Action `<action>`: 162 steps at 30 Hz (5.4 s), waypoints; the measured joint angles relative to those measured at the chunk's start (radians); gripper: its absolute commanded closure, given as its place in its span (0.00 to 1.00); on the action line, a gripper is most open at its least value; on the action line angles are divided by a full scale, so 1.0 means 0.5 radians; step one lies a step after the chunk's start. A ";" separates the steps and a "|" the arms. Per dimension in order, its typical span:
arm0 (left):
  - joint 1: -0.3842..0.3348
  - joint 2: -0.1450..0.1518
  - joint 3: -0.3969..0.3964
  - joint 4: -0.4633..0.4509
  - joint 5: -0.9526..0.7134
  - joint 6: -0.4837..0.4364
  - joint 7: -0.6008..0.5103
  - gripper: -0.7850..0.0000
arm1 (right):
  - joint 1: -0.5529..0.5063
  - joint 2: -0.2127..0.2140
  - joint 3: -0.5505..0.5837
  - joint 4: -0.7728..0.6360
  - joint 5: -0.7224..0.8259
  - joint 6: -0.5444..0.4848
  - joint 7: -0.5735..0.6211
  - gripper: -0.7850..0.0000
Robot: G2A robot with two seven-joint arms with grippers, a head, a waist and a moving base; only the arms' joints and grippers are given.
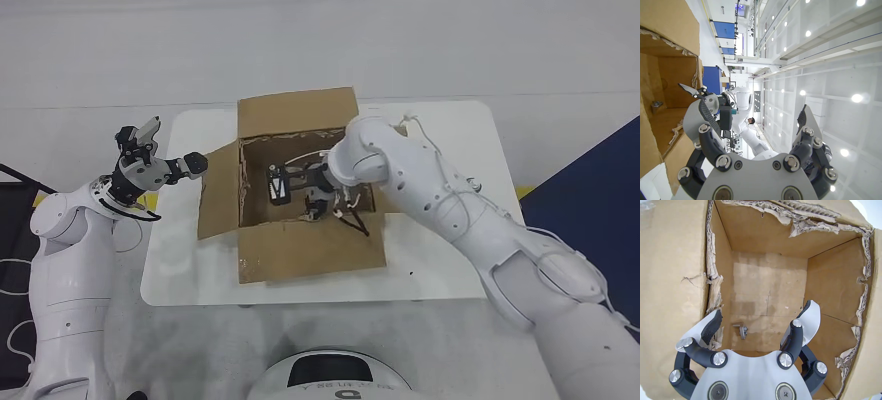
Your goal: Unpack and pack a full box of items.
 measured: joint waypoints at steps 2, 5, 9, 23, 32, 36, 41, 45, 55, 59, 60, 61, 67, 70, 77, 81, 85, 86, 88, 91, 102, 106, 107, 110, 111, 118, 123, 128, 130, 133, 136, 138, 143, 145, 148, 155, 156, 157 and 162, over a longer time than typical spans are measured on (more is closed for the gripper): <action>0.000 0.000 0.000 0.000 0.000 0.000 0.000 0.00 | -0.019 0.015 0.032 -0.031 -0.037 0.045 -0.032 0.00; 0.000 0.000 0.000 0.000 0.000 0.000 0.000 0.00 | -0.056 0.043 0.094 -0.080 -0.087 0.138 -0.073 0.00; 0.000 0.000 0.000 0.000 0.000 0.000 0.000 0.00 | -0.103 0.077 0.174 -0.118 -0.127 0.291 -0.050 0.00; 0.000 0.000 0.000 0.000 0.000 0.000 0.000 0.00 | 0.000 -0.010 -0.122 -0.075 0.112 0.234 0.267 0.00; 0.000 0.000 0.000 0.000 0.000 0.000 0.000 0.00 | -0.056 0.057 -0.189 -0.210 0.032 0.077 0.111 0.00; 0.000 0.000 0.000 0.000 0.000 0.000 0.000 0.00 | -0.079 0.097 -0.175 -0.220 0.035 0.057 0.090 0.00; 0.000 0.000 0.000 0.000 0.000 0.000 0.000 0.00 | -0.126 0.176 -0.079 -0.308 -0.044 -0.004 0.029 0.00; 0.000 0.000 0.000 0.000 0.000 0.000 0.000 0.00 | -0.159 0.250 0.067 -0.395 -0.161 -0.043 -0.059 0.00; 0.000 0.000 0.000 0.000 0.000 0.000 0.000 0.00 | -0.173 0.284 0.163 -0.422 -0.213 -0.028 -0.124 0.00; 0.000 0.000 0.000 0.000 0.000 0.000 0.000 0.00 | -0.173 0.284 0.163 -0.422 -0.213 -0.028 -0.124 0.00; 0.000 0.000 0.000 0.000 0.000 0.000 0.000 0.00 | -0.173 0.284 0.163 -0.422 -0.213 -0.028 -0.124 0.00; 0.000 0.000 0.000 0.000 0.000 0.000 0.000 0.00 | -0.173 0.284 0.163 -0.422 -0.213 -0.028 -0.124 0.00; 0.000 0.000 0.000 0.000 0.000 0.000 0.000 0.00 | -0.173 0.284 0.163 -0.422 -0.213 -0.028 -0.124 0.00; 0.000 0.000 0.000 0.000 0.000 0.000 0.000 0.00 | -0.173 0.284 0.163 -0.422 -0.213 -0.028 -0.124 0.00; 0.000 0.000 0.000 0.000 0.000 0.000 0.000 0.00 | -0.173 0.284 0.163 -0.422 -0.213 -0.028 -0.124 0.00; 0.000 0.000 0.000 0.000 0.000 0.000 0.000 0.00 | -0.200 0.280 0.135 -0.430 -0.236 0.006 -0.104 0.00; 0.000 0.000 0.000 0.000 0.000 0.000 0.000 0.00 | -0.219 0.269 0.082 -0.437 -0.216 0.048 -0.020 0.00; 0.000 0.000 0.000 0.000 0.000 0.000 0.000 0.00 | -0.220 0.267 0.065 -0.430 -0.206 0.054 0.020 0.00; 0.000 0.000 0.000 0.000 0.000 0.000 0.000 0.00 | -0.218 0.261 0.035 -0.416 -0.187 0.071 0.090 0.00; 0.000 0.000 0.000 0.000 0.000 0.000 0.000 0.00 | -0.195 0.247 -0.037 -0.384 -0.141 0.138 0.174 0.04; 0.000 0.000 0.000 0.000 0.000 0.000 0.000 0.00 | -0.020 0.179 -0.326 -0.082 0.297 0.365 0.398 0.19; 0.000 0.000 0.000 0.000 0.000 0.000 0.000 0.00 | 0.041 0.161 -0.460 -0.006 0.397 0.377 0.411 0.26; 0.000 0.000 0.000 0.000 0.000 0.000 0.000 0.00 | 0.060 0.157 -0.501 0.014 0.423 0.380 0.414 0.27; 0.000 0.000 0.000 0.000 0.000 0.000 0.000 0.00 | 0.104 0.145 -0.591 0.057 0.478 0.392 0.425 0.31; 0.000 0.000 0.000 0.000 0.000 0.000 0.000 0.00 | 0.115 0.140 -0.617 0.069 0.490 0.398 0.432 0.34; 0.000 0.000 0.000 0.000 0.000 0.000 0.000 0.00 | 0.079 0.076 -0.654 0.118 0.404 0.498 0.532 0.31; 0.000 0.000 0.000 0.000 0.000 0.000 0.000 0.00 | 0.077 0.013 -0.654 0.192 0.337 0.574 0.608 0.47; 0.000 0.000 0.000 0.000 0.000 0.000 0.000 0.00 | 0.149 -0.025 -0.648 0.219 0.308 0.545 0.577 0.68; 0.000 0.000 0.000 0.000 0.000 0.000 0.000 0.00 | 0.152 -0.023 -0.638 0.217 0.286 0.532 0.553 0.69; 0.000 0.000 0.000 0.000 0.000 0.000 0.000 0.00 | 0.134 -0.015 -0.626 0.215 0.263 0.526 0.537 0.65; 0.000 0.000 0.000 0.000 0.000 0.000 0.000 0.00 | 0.114 -0.008 -0.623 0.225 0.272 0.498 0.532 0.58; 0.000 0.000 0.000 0.000 0.000 0.000 0.000 0.00 | 0.108 -0.003 -0.630 0.226 0.274 0.473 0.507 0.56; 0.000 0.000 0.000 0.000 0.000 0.000 0.000 0.00 | 0.101 0.037 -0.600 0.171 0.220 0.398 0.402 0.55; 0.000 0.000 0.000 0.000 0.000 0.000 0.000 0.00 | 0.087 0.060 -0.577 0.138 0.181 0.412 0.369 0.55; 0.000 0.000 0.000 0.000 0.000 0.000 0.000 0.00 | 0.052 0.104 -0.543 0.070 0.133 0.419 0.337 0.55; 0.000 0.000 0.000 0.000 0.000 0.000 0.000 0.00 | -0.031 0.189 -0.517 -0.043 0.133 0.305 0.342 0.51; 0.000 0.000 0.000 0.000 0.000 0.000 0.000 0.00 | -0.032 0.194 -0.522 -0.045 0.134 0.301 0.337 0.51; 0.000 0.000 0.000 0.000 0.000 0.000 0.000 0.00 | -0.033 0.197 -0.526 -0.043 0.137 0.300 0.335 0.51; 0.000 0.000 0.000 0.000 0.000 0.000 0.000 0.00 | -0.027 0.186 -0.539 0.017 0.179 0.339 0.372 0.52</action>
